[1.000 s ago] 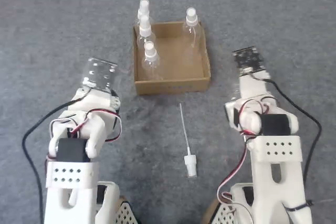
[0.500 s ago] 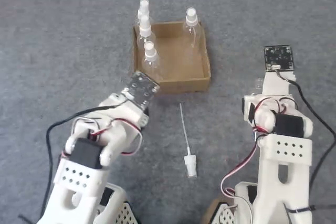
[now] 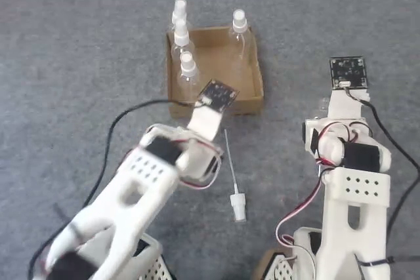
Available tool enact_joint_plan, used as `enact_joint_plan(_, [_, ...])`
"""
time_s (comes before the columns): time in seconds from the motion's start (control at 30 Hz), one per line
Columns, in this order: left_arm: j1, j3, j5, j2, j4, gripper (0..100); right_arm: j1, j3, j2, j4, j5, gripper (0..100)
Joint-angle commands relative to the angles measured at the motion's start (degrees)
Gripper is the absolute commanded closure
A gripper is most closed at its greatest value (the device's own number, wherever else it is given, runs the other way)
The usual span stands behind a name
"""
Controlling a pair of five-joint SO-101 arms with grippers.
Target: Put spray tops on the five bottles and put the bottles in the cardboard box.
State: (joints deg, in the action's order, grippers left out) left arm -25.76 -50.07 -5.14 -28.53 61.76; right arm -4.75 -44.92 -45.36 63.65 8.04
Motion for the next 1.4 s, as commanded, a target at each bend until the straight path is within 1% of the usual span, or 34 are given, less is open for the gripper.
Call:
enact_joint_plan(0.0, [-2.1, 9.3, -10.5, 10.7, -1.9, 86, -0.8, 0.7, -2.1, -0.8, -0.4, 99.2])
enact_joint_plan(0.17, [-2.4, 15.3, -18.5, 20.0, -1.9, 86, -0.8, 0.6, -2.1, -0.8, -0.4, 99.2])
enact_joint_plan(0.4, [-2.6, 21.1, -24.9, 28.3, -1.9, 86, -0.8, 0.6, -2.0, -0.9, -0.4, 99.2])
enact_joint_plan(0.67, [-2.5, 26.7, -29.1, 37.5, -1.9, 86, -0.8, 0.6, -2.0, -0.9, -0.2, 99.2])
enact_joint_plan(0.9, [-2.2, 28.2, -29.7, 41.8, -1.5, 87, -0.8, 0.6, -2.0, -0.9, -0.1, 99.2])
enact_joint_plan(1.07, [-2.1, 28.4, -29.6, 40.2, 0.4, 99, -0.8, 0.6, -2.0, -0.9, -0.1, 99.2])
enact_joint_plan(1.23, [-1.1, 28.1, -29.5, 36.8, 4.5, 99, -0.8, 0.6, -2.0, -0.9, 0.0, 99.2])
enact_joint_plan(1.37, [2.3, 28.1, -29.4, 34.7, 7.4, 99, -0.7, 0.0, -2.4, -1.2, 0.0, 99.2])
